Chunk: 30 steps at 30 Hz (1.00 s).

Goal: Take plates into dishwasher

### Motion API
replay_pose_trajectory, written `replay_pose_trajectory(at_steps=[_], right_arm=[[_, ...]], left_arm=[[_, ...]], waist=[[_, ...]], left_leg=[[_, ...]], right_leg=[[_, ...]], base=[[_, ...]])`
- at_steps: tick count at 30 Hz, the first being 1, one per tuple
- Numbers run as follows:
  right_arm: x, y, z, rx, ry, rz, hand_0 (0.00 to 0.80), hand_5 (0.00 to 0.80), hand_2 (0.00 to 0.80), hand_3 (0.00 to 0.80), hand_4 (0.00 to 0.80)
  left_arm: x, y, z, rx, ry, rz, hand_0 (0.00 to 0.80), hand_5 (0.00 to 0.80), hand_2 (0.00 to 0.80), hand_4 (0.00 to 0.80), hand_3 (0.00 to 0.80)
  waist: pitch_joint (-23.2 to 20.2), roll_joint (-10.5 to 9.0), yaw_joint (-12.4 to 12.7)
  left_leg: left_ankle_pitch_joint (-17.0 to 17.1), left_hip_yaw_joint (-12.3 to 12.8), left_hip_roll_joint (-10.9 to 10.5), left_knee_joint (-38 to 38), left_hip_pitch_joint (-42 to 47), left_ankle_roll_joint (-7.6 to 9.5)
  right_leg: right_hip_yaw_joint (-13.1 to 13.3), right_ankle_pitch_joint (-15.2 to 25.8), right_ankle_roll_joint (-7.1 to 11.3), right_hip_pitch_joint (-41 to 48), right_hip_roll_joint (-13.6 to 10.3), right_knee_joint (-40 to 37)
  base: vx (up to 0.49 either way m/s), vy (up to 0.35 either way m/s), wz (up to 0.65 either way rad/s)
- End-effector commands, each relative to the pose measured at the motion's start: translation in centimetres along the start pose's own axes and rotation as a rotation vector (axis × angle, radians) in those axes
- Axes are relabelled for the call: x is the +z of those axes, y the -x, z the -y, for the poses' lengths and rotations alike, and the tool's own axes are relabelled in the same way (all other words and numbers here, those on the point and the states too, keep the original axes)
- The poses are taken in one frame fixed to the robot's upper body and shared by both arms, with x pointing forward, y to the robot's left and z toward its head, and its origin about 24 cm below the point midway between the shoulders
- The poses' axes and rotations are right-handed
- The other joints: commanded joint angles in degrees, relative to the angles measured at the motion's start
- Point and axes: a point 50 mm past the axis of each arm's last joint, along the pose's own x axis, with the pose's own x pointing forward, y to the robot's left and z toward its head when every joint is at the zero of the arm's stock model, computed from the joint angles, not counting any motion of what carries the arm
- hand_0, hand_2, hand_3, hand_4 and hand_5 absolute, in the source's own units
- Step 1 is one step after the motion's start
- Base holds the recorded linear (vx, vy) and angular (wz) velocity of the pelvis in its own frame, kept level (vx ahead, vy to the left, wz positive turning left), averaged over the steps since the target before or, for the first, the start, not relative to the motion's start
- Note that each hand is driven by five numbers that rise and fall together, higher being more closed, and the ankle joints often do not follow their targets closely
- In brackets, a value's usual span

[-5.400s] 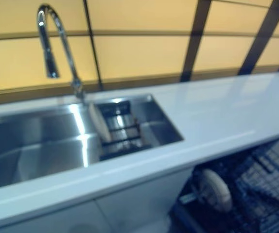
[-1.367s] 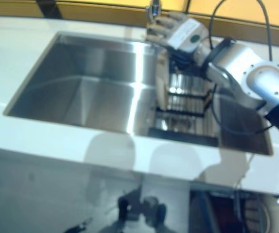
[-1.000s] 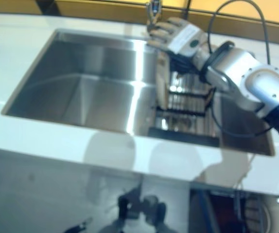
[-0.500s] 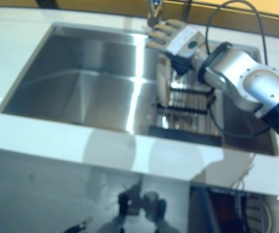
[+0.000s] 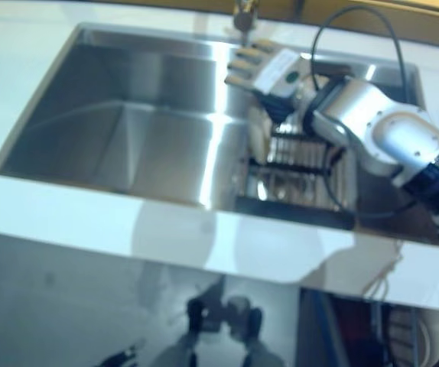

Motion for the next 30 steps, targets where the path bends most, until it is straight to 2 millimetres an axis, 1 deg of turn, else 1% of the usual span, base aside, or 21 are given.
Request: replay_pose_trajectory(at_steps=[1, 3, 11, 20, 26, 29, 30], right_arm=[[0.2, 0.0, 0.6, 0.011, 0.088, 0.023, 0.295, 0.295, 0.295, 0.295, 0.295], [0.4, -0.1, 0.6, 0.026, 0.109, 0.032, 0.8, 0.8, 0.8, 0.8, 0.8], [0.7, -0.2, -0.1, 0.107, 0.185, 0.049, 0.8, 0.8, 0.8, 0.8, 0.8], [0.1, 0.1, -0.9, 0.184, 0.311, 0.05, 0.8, 0.8, 0.8, 0.8, 0.8], [-0.6, 0.4, -0.7, 0.182, 0.339, 0.028, 0.8, 0.8, 0.8, 0.8, 0.8], [-1.5, 0.5, -0.6, 0.171, 0.33, -0.005, 0.8, 0.8, 0.8, 0.8, 0.8], [-2.1, 0.7, -0.5, 0.166, 0.321, -0.03, 0.8, 0.8, 0.8, 0.8, 0.8]], left_arm=[[0.4, -0.1, 0.1, -0.014, -0.004, 0.005, 0.0, 0.0, 0.0, 0.0, 0.0], [0.5, -0.1, 0.1, -0.016, -0.004, 0.007, 0.0, 0.0, 0.0, 0.0, 0.0], [0.5, 0.0, 0.0, -0.014, -0.005, 0.009, 0.0, 0.0, 0.0, 0.0, 0.0], [0.3, 0.1, -0.4, -0.007, -0.007, 0.012, 0.0, 0.0, 0.0, 0.0, 0.0], [0.3, 0.1, -0.6, 0.003, -0.004, 0.009, 0.0, 0.0, 0.0, 0.0, 0.0], [0.1, 0.2, -0.8, 0.009, -0.008, 0.004, 0.0, 0.0, 0.0, 0.0, 0.0], [0.0, 0.2, -0.9, 0.013, -0.007, 0.002, 0.0, 0.0, 0.0, 0.0, 0.0]], waist=[[-0.3, -1.17, 0.9], [-0.3, -1.2, 1.0], [-0.3, -1.49, 1.2], [-0.7, -2.07, 1.1], [-1.5, -2.6, 0.7], [-2.3, -2.95, 0.6], [-2.7, -3.2, 0.4]], left_leg=[[-1.9, 1.4, -2.8, -0.3, -0.7, 2.71], [-1.8, 1.4, -2.8, -0.3, -0.8, 2.68], [-1.7, 1.4, -2.8, -0.3, -0.8, 2.6], [-1.8, 1.8, -2.7, -0.3, -0.5, 2.61], [-2.2, 2.2, -2.5, -0.3, 0.1, 2.61], [-2.5, 2.3, -2.4, -0.3, 0.6, 2.57], [-2.6, 2.4, -2.4, -0.3, 0.9, 2.58]], right_leg=[[0.6, -1.2, 2.28, -0.5, 0.8, -0.1], [0.5, -1.2, 2.24, -0.5, 0.8, -0.1], [0.2, -1.1, 2.3, -0.5, 0.7, -0.1], [0.3, -1.0, 2.41, -0.4, 0.7, -0.1], [0.5, -1.2, 2.53, 0.1, 0.8, -0.1], [0.6, -1.4, 2.54, 0.5, 0.8, -0.1], [0.7, -1.5, 2.56, 0.7, 0.9, -0.1]], base=[[0.0, 0.0, 0.0], [0.0, 0.0, 0.0], [0.0, 0.0, 0.0], [0.0, 0.0, 0.0], [0.0, 0.0, 0.0], [0.0, 0.0, 0.0], [0.0, 0.0, 0.0]])
